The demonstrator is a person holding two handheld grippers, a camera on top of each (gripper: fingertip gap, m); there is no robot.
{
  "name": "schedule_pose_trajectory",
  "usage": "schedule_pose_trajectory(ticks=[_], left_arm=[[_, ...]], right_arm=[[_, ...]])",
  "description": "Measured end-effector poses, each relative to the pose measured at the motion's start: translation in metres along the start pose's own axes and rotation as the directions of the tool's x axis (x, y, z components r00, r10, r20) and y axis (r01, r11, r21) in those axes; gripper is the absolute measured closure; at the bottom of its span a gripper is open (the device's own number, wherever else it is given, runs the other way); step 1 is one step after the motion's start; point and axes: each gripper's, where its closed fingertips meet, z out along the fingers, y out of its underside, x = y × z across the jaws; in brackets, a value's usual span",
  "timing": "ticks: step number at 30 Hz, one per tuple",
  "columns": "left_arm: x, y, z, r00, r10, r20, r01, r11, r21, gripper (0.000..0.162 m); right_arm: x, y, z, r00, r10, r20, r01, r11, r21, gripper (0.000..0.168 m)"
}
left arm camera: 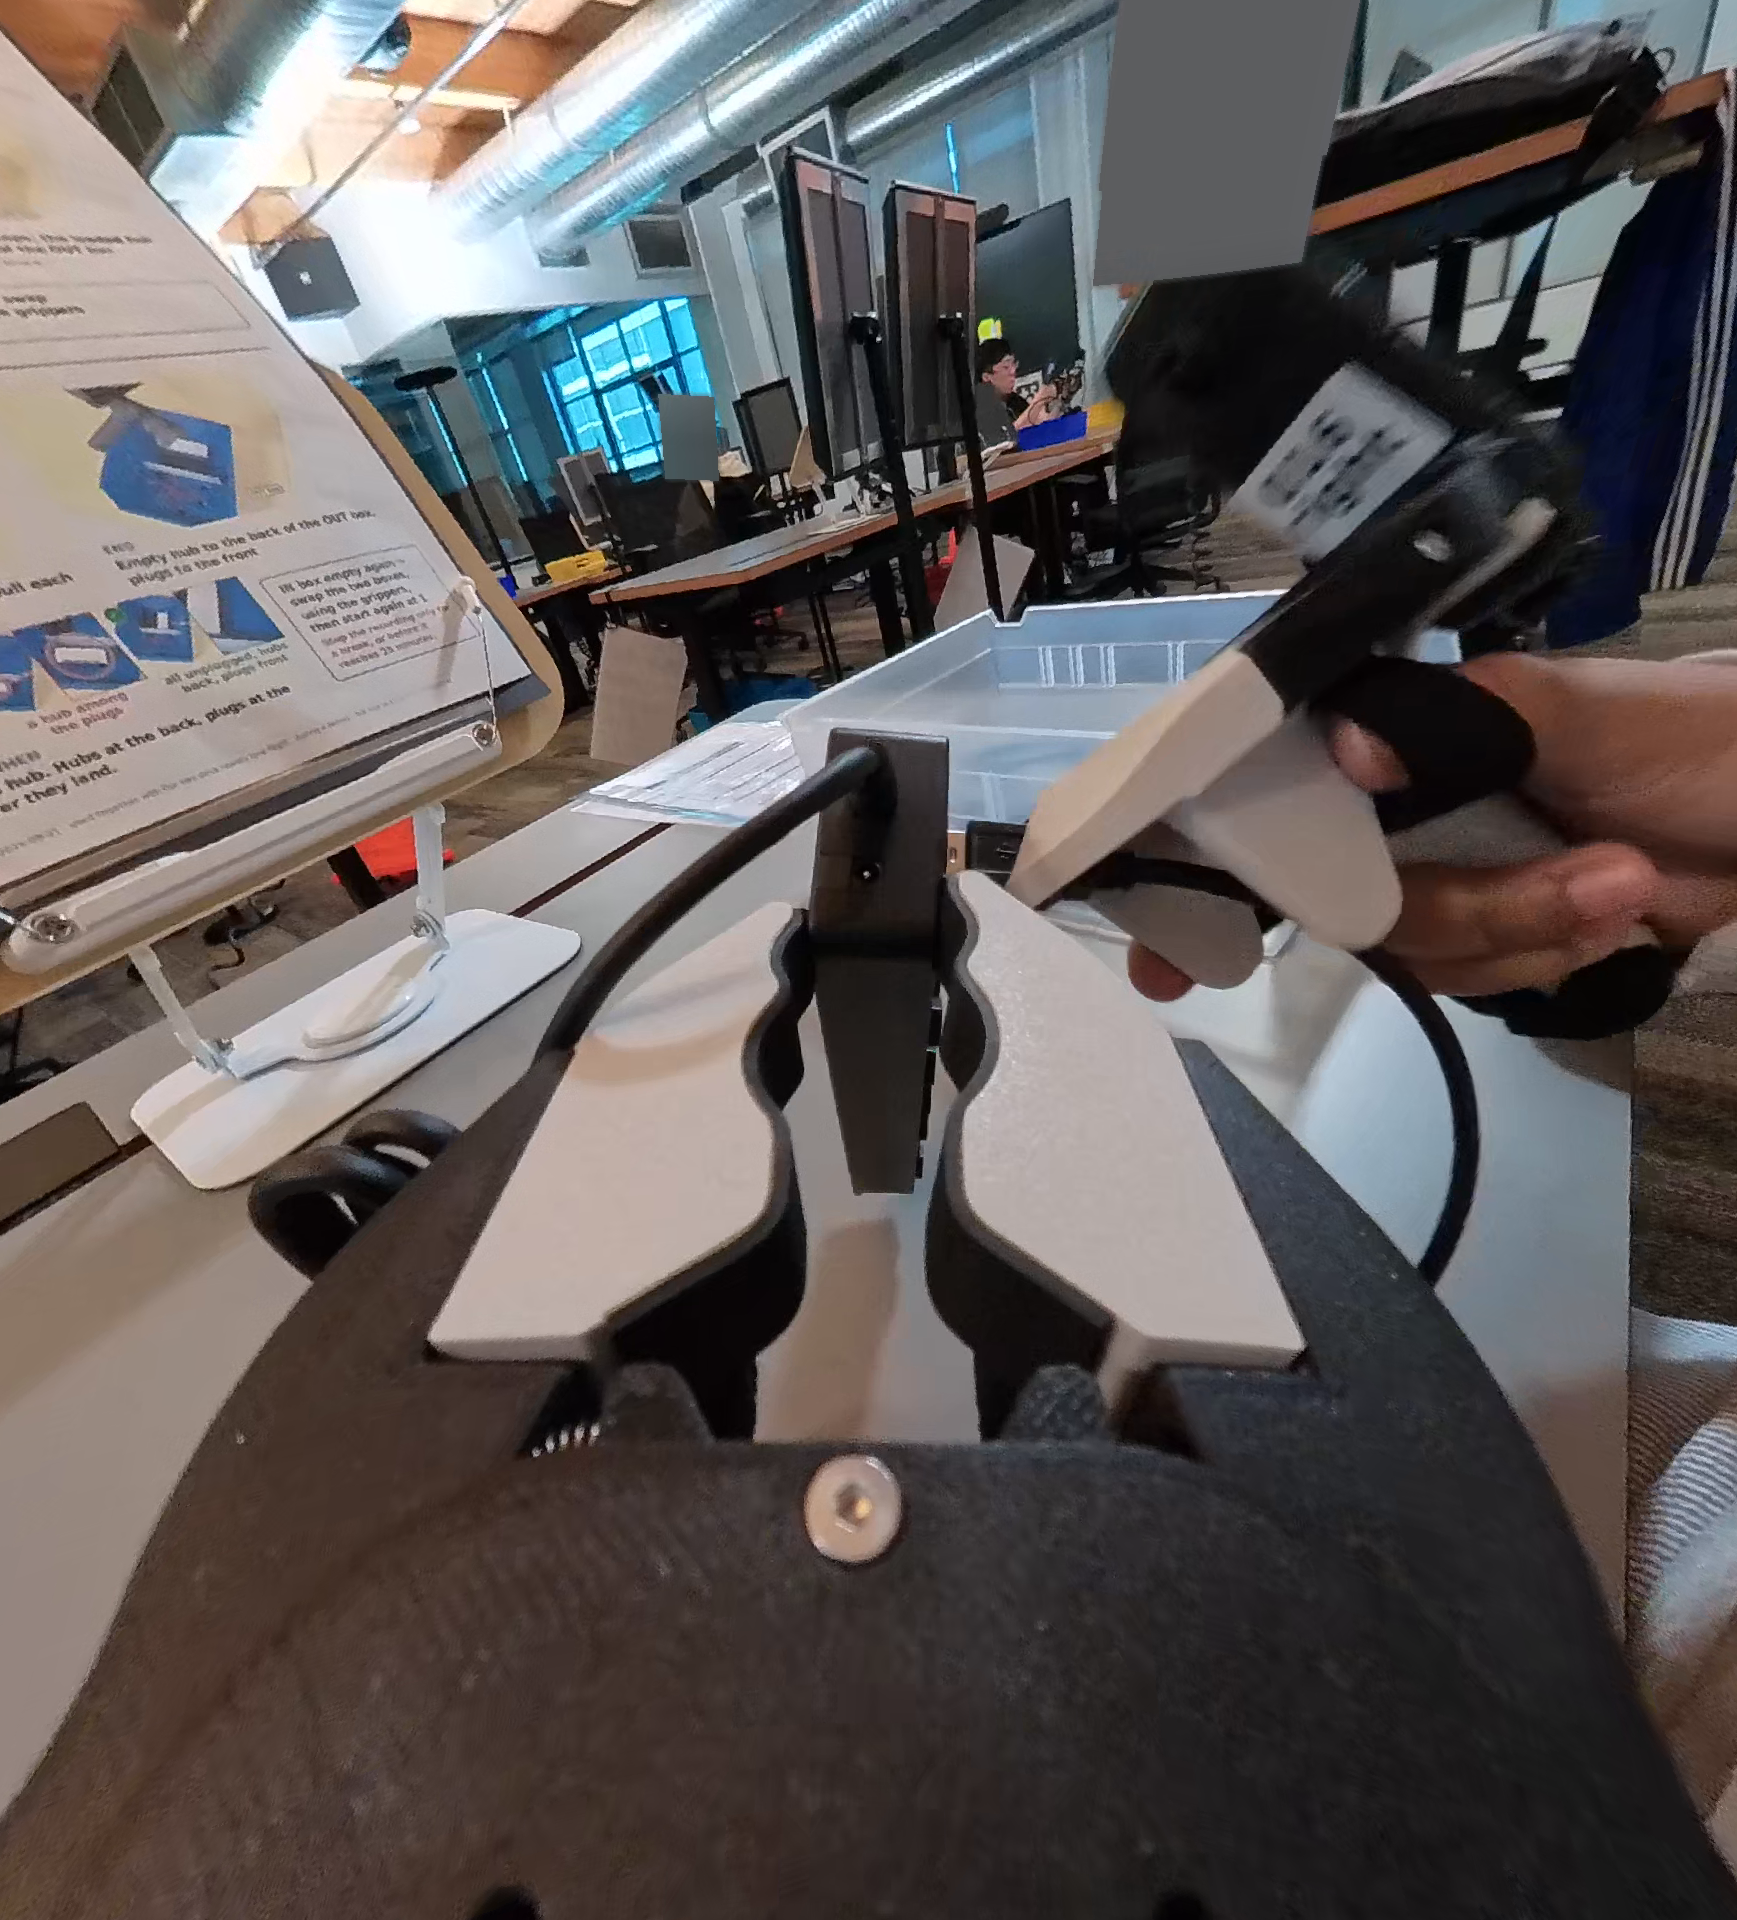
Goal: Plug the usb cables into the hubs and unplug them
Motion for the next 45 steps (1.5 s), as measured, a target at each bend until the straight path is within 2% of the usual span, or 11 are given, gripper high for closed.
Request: schedule_pose_trajectory(ticks=[2, 3, 8, 13, 17, 25, 29, 34, 38, 42, 45], left_arm=[[0.001, -0.001, 0.001, 1.0, 0.022, -0.007, -0.022, 1.0, -0.004, 0.137], [0.002, 0.002, 0.002, 0.999, 0.041, -0.008, -0.041, 0.999, -0.017, 0.137], [0.005, -0.001, 0.0, 0.998, 0.058, -0.032, -0.057, 0.998, 0.015, 0.137], [-0.003, -0.001, 0.0, 1.0, 0.017, 0.012, -0.018, 1.0, 0.009, 0.136], [-0.002, -0.005, -0.002, 0.997, 0.075, 0.026, -0.075, 0.997, 0.015, 0.136], [-0.002, -0.008, -0.002, 0.999, -0.013, -0.032, 0.013, 1.0, 0.022, 0.137], [-0.001, -0.008, -0.002, 1.0, 0.019, -0.023, -0.019, 1.0, 0.013, 0.137], [-0.001, -0.023, -0.002, 1.0, -0.008, -0.021, 0.008, 1.0, 0.029, 0.138], [-0.002, -0.021, -0.002, 0.999, -0.039, -0.021, 0.039, 0.999, 0.022, 0.138], [-0.001, -0.021, -0.002, 0.999, 0.032, -0.003, -0.032, 0.999, 0.008, 0.137], [-0.007, -0.017, 0.0, 0.999, -0.041, 0.022, 0.041, 0.999, 0.012, 0.138]], right_arm=[[-0.002, 0.0, -0.003, 0.963, 0.22, 0.156, -0.222, 0.975, -0.002, 0.158], [0.001, 0.002, -0.003, 0.954, 0.246, 0.169, -0.247, 0.969, -0.014, 0.158], [-0.002, 0.007, -0.006, 0.988, 0.104, 0.11, -0.092, 0.989, -0.115, 0.157], [0.0, 0.001, 0.0, 0.994, 0.101, 0.042, -0.101, 0.995, 0.007, 0.156], [-0.002, -0.001, 0.0, 0.986, 0.151, 0.067, -0.154, 0.987, 0.043, 0.158], [-0.008, -0.001, -0.002, 0.944, 0.277, 0.18, -0.276, 0.961, -0.029, 0.158], [-0.007, 0.0, -0.003, 0.944, 0.297, 0.147, -0.292, 0.955, -0.052, 0.159], [-0.016, -0.008, -0.007, 0.86, 0.432, 0.272, -0.435, 0.899, -0.055, 0.159], [-0.016, -0.009, -0.006, 0.914, 0.352, 0.2, -0.351, 0.935, -0.045, 0.158], [-0.015, -0.008, -0.007, 0.892, 0.4, 0.211, -0.4, 0.915, -0.044, 0.159], [-0.009, -0.009, -0.004, 0.949, 0.3, 0.1, -0.304, 0.952, 0.027, 0.158]])
